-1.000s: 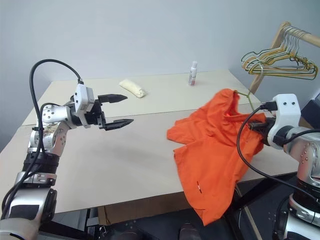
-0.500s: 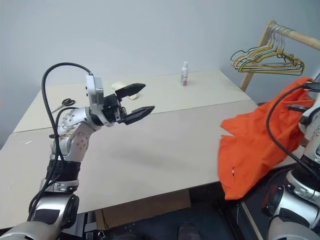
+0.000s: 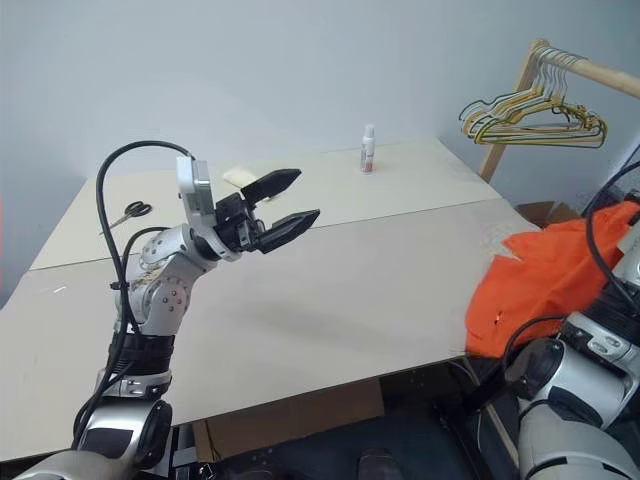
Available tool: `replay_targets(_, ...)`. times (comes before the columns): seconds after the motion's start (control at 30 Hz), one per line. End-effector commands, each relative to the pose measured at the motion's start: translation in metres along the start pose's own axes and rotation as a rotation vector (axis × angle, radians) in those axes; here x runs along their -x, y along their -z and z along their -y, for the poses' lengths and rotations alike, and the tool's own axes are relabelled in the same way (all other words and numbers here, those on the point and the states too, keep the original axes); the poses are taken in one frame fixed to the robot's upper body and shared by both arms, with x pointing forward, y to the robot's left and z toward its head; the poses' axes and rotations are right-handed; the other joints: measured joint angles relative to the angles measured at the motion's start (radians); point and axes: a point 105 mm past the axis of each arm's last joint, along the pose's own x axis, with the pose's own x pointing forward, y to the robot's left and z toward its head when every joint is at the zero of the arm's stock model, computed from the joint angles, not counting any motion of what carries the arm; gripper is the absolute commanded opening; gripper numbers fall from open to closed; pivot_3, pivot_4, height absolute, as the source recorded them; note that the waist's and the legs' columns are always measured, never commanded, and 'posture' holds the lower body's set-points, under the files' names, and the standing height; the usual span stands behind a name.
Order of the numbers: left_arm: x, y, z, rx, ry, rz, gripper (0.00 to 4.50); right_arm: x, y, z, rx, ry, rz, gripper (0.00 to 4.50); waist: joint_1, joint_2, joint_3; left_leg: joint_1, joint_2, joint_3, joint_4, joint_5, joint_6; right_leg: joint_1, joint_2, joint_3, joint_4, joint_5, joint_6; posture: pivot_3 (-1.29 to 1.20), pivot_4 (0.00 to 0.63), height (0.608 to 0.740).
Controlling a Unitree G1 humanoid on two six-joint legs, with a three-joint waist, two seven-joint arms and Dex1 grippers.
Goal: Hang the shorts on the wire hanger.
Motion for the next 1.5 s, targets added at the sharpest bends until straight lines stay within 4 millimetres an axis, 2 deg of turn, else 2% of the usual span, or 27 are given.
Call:
replay_targets(0.03, -0.002, -0.007, 0.003, -0.047, 0.023, 0.007, 4.50, -0.004, -0.025, 0.011, -0.146, 0.005, 0.033, 0.13, -0.004, 0.001, 0.000, 0.000, 0.000, 0.000, 0.000, 0.000, 0.000, 0.000, 0.000, 0.000, 0.000, 0.000, 0.000, -0.13, 0.000, 0.740)
replay_targets(0.37, -0.003, -0.013, 0.006, -0.053, 0.055, 0.031, 4.50, -0.022, -0.032, 0.018, -0.238, -0.004, -0.008, 0.13, -0.022, 0.003, 0.000, 0.001, 0.001, 0.007, -0.001, -0.002, 0.004, 0.001, 0.002, 0.007, -0.002, 0.001, 0.002, -0.12, 0.000, 0.740)
replay_targets(0.6, -0.001, -0.017, 0.012, -0.040, 0.089, 0.067, 4.50, -0.033, -0.015, 0.019, -0.300, -0.018, -0.133, 0.13, -0.030, 0.003, 0.000, 0.001, 0.002, 0.012, -0.001, -0.004, 0.007, 0.002, 0.004, 0.012, -0.004, 0.002, 0.004, -0.11, 0.000, 0.740)
replay_targets(0.83, 0.003, -0.027, 0.019, 0.017, 0.130, 0.152, 4.50, -0.036, -0.005, 0.023, -0.249, 0.038, -0.168, 0.13, -0.035, 0.003, 0.001, 0.001, 0.003, 0.016, -0.001, -0.005, 0.008, 0.003, 0.004, 0.015, -0.006, 0.002, 0.005, -0.11, 0.000, 0.740)
replay_targets(1.03, 0.003, -0.025, 0.022, 0.027, 0.145, 0.146, 4.50, -0.037, -0.004, 0.028, -0.182, 0.067, -0.158, 0.13, -0.037, 0.003, 0.001, 0.003, 0.005, 0.017, -0.001, -0.006, 0.010, 0.009, 0.006, 0.015, -0.011, 0.004, 0.007, -0.11, 0.000, 0.740)
replay_targets(1.07, 0.004, -0.024, 0.023, 0.032, 0.149, 0.148, 4.50, -0.037, -0.004, 0.030, -0.158, 0.085, -0.151, 0.84, -0.037, 0.003, 0.001, 0.004, 0.005, 0.017, -0.001, -0.006, 0.010, 0.011, 0.006, 0.015, -0.013, 0.004, 0.008, -0.11, 0.000, 0.740)
replay_targets(1.1, 0.004, -0.024, 0.024, 0.034, 0.152, 0.147, 4.50, -0.037, -0.004, 0.031, -0.144, 0.098, -0.143, 1.07, -0.037, 0.003, 0.001, 0.005, 0.005, 0.017, -0.001, -0.006, 0.010, 0.013, 0.007, 0.015, -0.016, 0.004, 0.009, -0.11, 0.000, 0.740)
replay_targets(1.3, 0.003, -0.019, 0.025, 0.026, 0.154, 0.128, 4.50, -0.034, -0.013, 0.036, -0.039, 0.174, -0.065, 3.28, -0.041, 0.004, 0.001, 0.007, 0.005, 0.021, -0.001, -0.008, 0.014, 0.016, 0.006, 0.018, -0.020, 0.006, 0.011, -0.11, 0.000, 0.740)
replay_targets(1.4, 0.003, -0.018, 0.025, 0.021, 0.156, 0.123, 4.50, -0.026, -0.024, 0.039, 0.080, 0.261, 0.037, 4.34, -0.040, 0.004, 0.001, 0.007, 0.005, 0.021, -0.001, -0.008, 0.014, 0.016, 0.006, 0.019, -0.020, 0.006, 0.011, -0.11, 0.000, 0.740)
replay_targets(1.5, 0.003, -0.017, 0.025, 0.017, 0.163, 0.112, 4.50, -0.015, -0.037, 0.038, 0.181, 0.326, 0.142, 4.47, -0.041, 0.006, 0.002, 0.007, 0.005, 0.021, -0.001, -0.008, 0.014, 0.015, 0.006, 0.019, -0.020, 0.006, 0.011, -0.12, 0.000, 0.740)
